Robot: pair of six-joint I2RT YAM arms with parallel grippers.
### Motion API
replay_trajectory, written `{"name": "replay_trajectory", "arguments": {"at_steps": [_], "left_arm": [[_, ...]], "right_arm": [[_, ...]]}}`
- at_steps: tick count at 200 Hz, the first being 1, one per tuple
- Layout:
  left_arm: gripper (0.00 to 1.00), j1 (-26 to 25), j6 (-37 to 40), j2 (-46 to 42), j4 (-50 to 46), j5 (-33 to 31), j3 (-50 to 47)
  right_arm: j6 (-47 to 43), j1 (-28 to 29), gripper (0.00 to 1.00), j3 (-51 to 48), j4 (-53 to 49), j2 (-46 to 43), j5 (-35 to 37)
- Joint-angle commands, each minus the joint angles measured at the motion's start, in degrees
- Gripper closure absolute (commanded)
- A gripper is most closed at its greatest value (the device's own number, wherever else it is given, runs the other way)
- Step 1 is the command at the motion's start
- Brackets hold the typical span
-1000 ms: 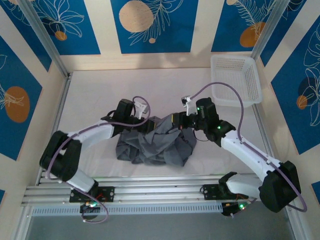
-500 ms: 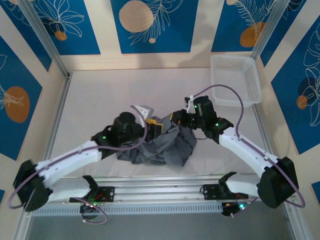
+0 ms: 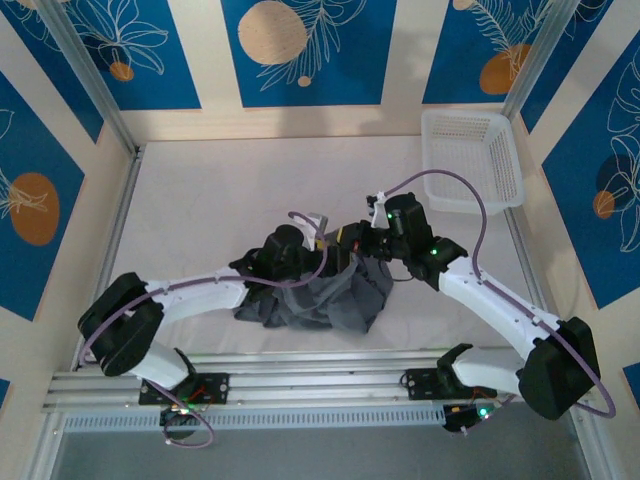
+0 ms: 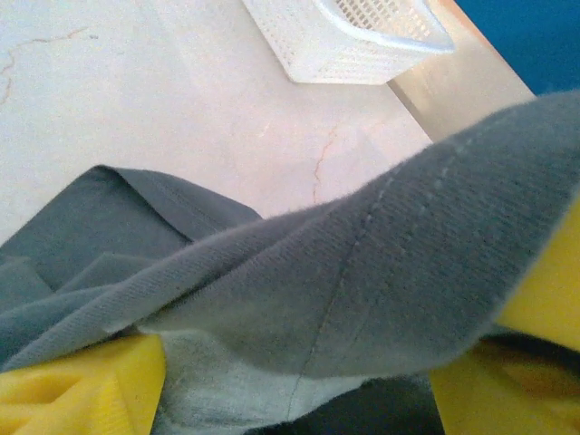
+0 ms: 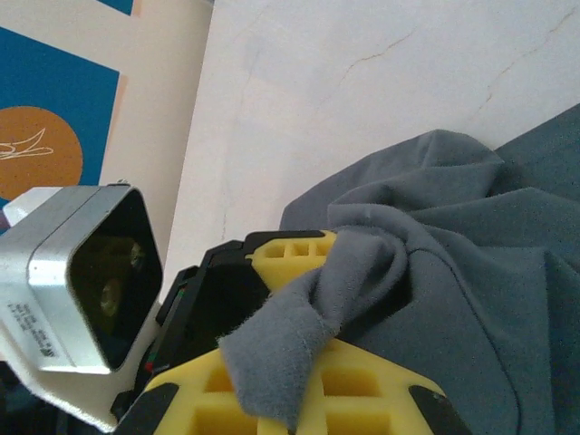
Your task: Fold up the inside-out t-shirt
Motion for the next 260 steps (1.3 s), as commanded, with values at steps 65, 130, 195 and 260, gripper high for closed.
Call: {"name": "replay_trajectory", "arguments": {"at_steps": [65, 130, 195, 260], "left_arm": [[0.62, 0.72, 0.32, -4.15, -6.12, -5.29, 1.35], [1.00, 6.34, 3.86, -11.37, -15.09, 3.02, 2.79], [1.00, 11.44, 7.20, -13.32, -23.41, 30.92, 11.87], [1.00, 20.72, 11.90, -15.14, -32.88, 33.74, 12.01]], "right_arm": [[-0.44, -1.13, 1.00, 0.57, -5.39, -1.18, 3.84], [-3.58, -1.40, 1.00, 0.27, -7.29, -0.02, 4.32], [-18.74, -1.55, 0.76, 0.40, -14.04, 5.77, 14.92], [-18.90, -4.30, 0.85, -2.33, -15.43, 1.55, 2.01]]}}
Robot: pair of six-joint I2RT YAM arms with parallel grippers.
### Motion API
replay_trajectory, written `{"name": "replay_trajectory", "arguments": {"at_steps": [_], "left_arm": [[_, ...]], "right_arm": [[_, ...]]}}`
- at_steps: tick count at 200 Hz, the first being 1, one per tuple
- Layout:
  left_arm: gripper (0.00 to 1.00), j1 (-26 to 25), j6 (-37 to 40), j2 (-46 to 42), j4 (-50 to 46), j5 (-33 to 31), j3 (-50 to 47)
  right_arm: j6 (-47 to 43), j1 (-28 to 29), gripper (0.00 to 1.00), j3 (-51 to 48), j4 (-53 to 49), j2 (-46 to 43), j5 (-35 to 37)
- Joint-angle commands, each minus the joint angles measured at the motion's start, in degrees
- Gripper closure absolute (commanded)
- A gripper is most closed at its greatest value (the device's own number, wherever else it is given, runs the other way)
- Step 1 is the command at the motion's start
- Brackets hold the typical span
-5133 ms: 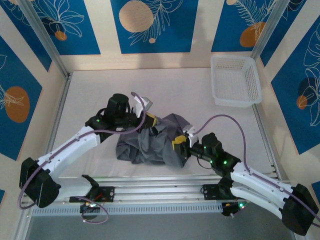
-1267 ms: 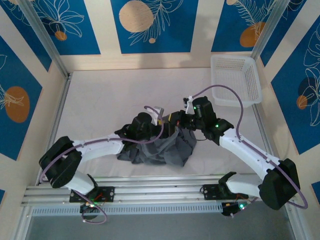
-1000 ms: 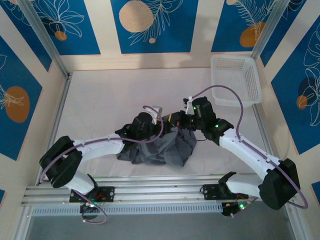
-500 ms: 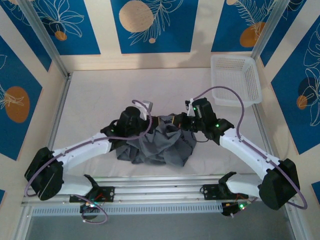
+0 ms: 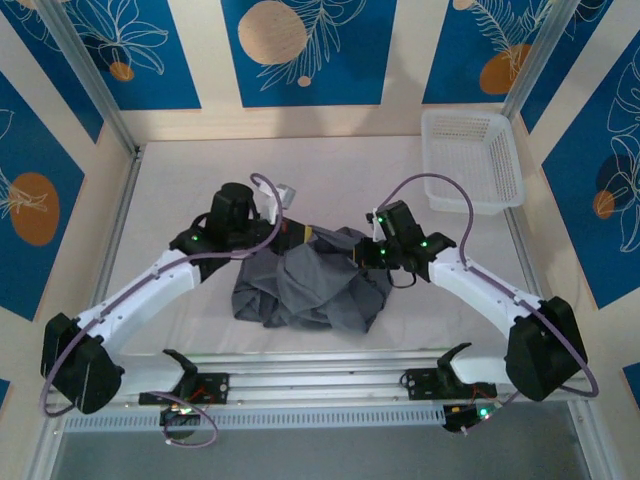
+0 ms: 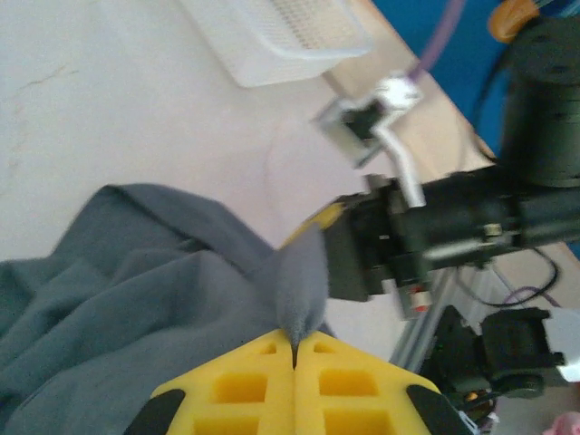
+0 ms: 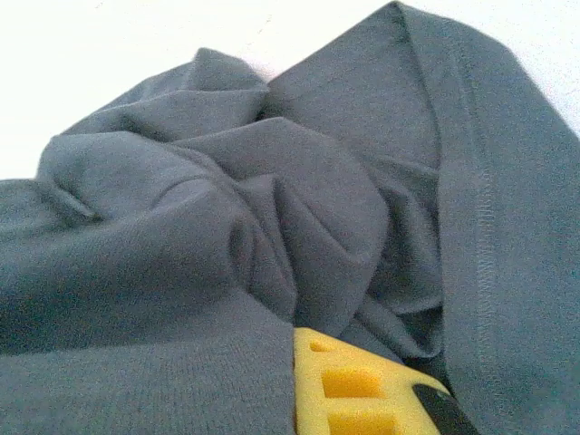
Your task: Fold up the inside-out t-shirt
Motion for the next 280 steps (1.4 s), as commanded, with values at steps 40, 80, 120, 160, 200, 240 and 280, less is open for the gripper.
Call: {"name": "replay_trajectory", "arguments": {"at_steps": [40, 80, 120, 160, 200, 240, 280], "left_arm": [[1.00, 3.62, 0.23, -2.22, 5.65, 15.51, -1.32], [1.00, 8.34, -0.26, -5.11, 3.96, 16.57, -2.46], [1.00, 8.32, -5.21, -2.95, 12.40, 21.18, -5.50], [1.00, 7.66, -1.31, -0.01, 5.75, 16.77, -4.11], [0.88, -11.42, 15.70, 4.48, -11.23, -10.02, 2.97], [0.60, -17.33, 18.53, 17.47, -16.39, -27.74, 9.64], [0.52, -16.13, 15.40, 15.00, -10.40, -26.80, 6.64]], "right_arm": [[-5.58, -1.42, 0.85, -3.37, -0.65, -5.88, -9.56], [-0.55, -10.21, 0.97, -6.03, -1.52, -3.78, -12.25], [-8.85, -3.85, 0.52, -4.43, -0.39, -4.68, -18.74], [-9.16, -1.46, 0.53, -4.47, 7.87, -9.34, -14.31], [3.00, -8.33, 0.50, -3.11, -1.04, -8.43, -2.96], [7.54, -17.40, 0.50, -7.73, -2.63, -5.22, -16.68], [11.66, -16.61, 0.50, -9.83, 5.19, 3.23, -27.65]]}}
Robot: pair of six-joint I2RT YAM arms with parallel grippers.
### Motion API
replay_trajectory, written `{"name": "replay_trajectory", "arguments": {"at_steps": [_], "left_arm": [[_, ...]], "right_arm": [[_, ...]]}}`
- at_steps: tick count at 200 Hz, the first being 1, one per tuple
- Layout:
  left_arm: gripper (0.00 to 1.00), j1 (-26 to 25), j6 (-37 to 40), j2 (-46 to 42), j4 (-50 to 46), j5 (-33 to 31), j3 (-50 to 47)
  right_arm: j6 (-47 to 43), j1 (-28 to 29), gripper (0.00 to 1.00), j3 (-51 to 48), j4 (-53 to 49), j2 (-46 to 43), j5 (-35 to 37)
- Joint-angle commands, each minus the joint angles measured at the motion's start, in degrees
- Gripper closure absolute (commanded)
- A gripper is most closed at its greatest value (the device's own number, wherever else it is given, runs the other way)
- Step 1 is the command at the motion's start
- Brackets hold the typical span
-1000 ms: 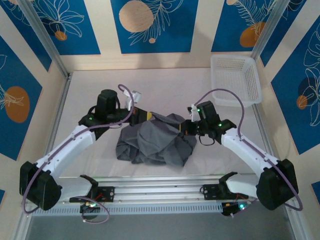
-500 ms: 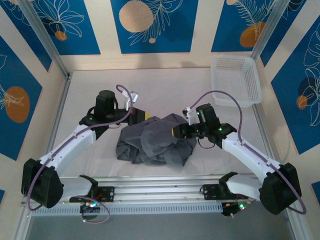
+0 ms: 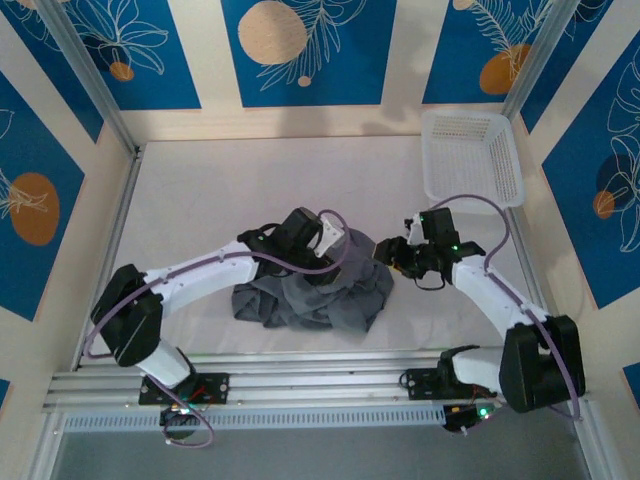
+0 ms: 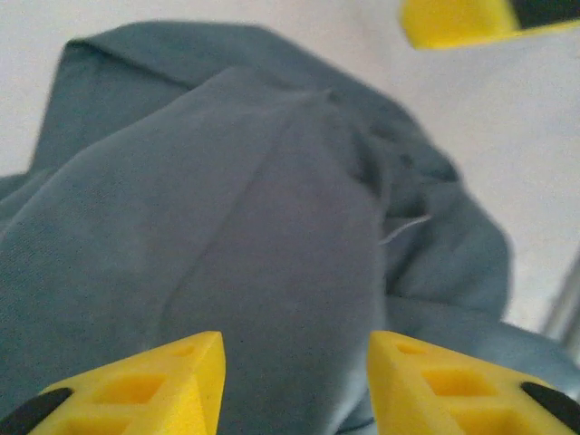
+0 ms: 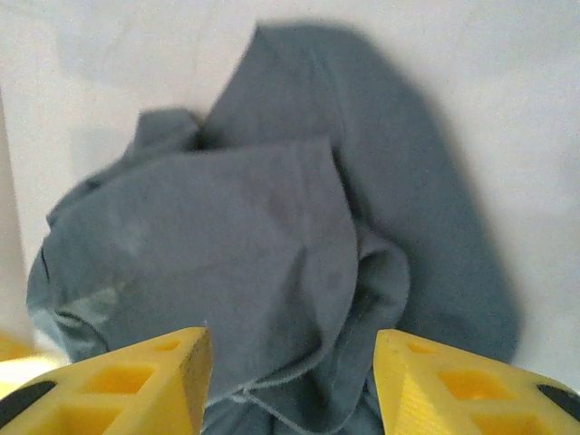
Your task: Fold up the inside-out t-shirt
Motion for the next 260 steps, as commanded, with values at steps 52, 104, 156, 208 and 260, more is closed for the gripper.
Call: {"name": "replay_trajectory", "arguments": {"at_steps": [52, 104, 156, 208, 260], "left_arm": [[0.44, 1.57, -3.28, -9.48, 2.43, -6.74, -5.42], [0.42, 3.82, -5.39, -12.95, 3.49, -7.58, -8.86], [0.39, 8.32, -7.64, -17.84, 5.06, -3.78, -12.51], [0.23, 17.40, -12.54, -16.17, 3.99, 5.54, -15.68], [0.32, 17.79, -15.32, -10.38, 9.52, 15.32, -17.42]], "right_arm": [[7.22, 4.31, 0.53, 0.34, 7.18, 11.87, -6.33], [7.61, 7.28, 1.00, 3.07, 4.94, 3.05, -1.06], [6.73, 12.39, 1.00, 3.09, 11.85, -3.56, -6.84], [4.71, 16.27, 1.00, 4.58, 11.57, -5.43, -11.73], [6.68, 25.21, 0.71, -6.42, 6.43, -7.89, -7.91]]}}
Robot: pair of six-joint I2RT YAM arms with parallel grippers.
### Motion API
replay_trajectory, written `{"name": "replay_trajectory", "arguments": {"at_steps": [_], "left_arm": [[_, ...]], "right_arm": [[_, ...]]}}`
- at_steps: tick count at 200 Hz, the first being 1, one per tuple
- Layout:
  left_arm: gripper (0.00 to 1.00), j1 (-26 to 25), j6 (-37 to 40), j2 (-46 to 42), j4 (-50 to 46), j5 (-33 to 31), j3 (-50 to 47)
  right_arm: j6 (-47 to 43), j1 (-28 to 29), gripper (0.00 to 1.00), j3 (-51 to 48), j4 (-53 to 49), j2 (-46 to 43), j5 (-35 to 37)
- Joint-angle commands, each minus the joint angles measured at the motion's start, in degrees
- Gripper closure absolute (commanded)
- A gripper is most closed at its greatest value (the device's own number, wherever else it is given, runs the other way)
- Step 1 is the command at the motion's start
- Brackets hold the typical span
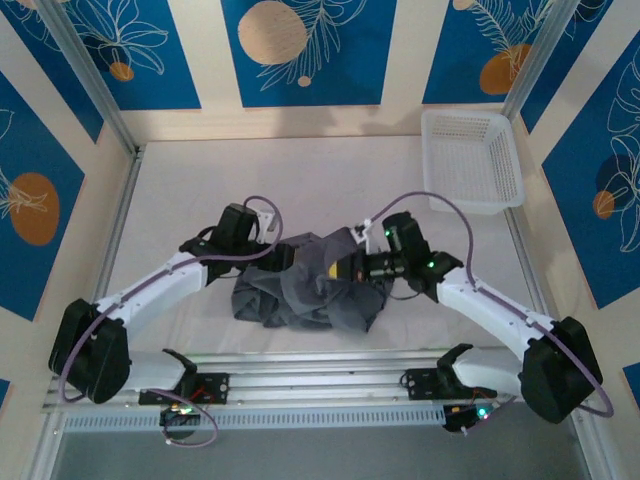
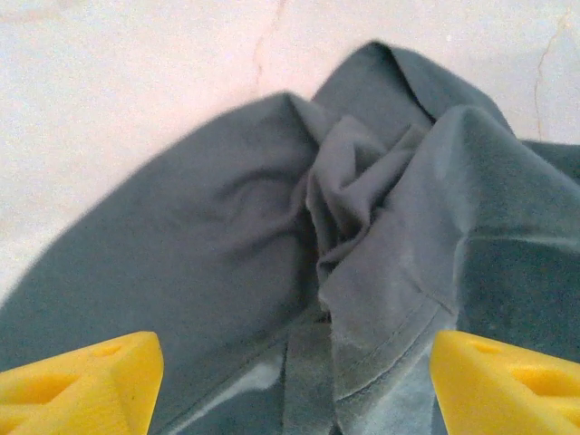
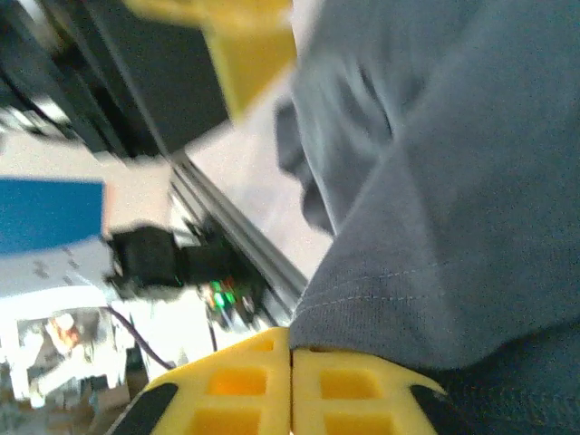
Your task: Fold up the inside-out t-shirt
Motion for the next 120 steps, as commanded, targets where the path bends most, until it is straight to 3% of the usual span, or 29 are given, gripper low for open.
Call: {"name": "replay_trajectory", "arguments": {"at_steps": [1, 14, 32, 40, 75, 120], "left_arm": [[0.33, -0.07, -2.48, 2.87, 4.03, 8.07, -0.52], [0.47, -0.06, -3.07, 4.82, 6.16, 9.68, -0.23], [0.80, -0.05, -3.27, 7.29, 6.54, 9.89, 1.08], [0.89, -0.06, -3.19, 7.68, 6.16, 9.00, 1.56], [0.91, 0.02, -2.82, 6.44, 4.72, 5.32, 1.50], [0.90, 0.46, -2.18, 5.38, 3.38, 2.89, 0.54]], "right_arm": [[0.88, 1.43, 0.70, -3.67, -5.83, -2.89, 1.94], [1.75, 0.37, 0.64, -4.37, -7.41, -6.85, 5.56], [4.51, -2.55, 0.60, -5.65, -8.41, -12.21, 11.02], [6.43, -4.30, 0.60, -6.60, -8.68, -13.93, 13.07], [11.68, -8.32, 0.57, -10.36, -7.07, -14.90, 13.77], [14.48, -3.52, 0.54, -10.07, 0.21, -8.33, 10.44]]}}
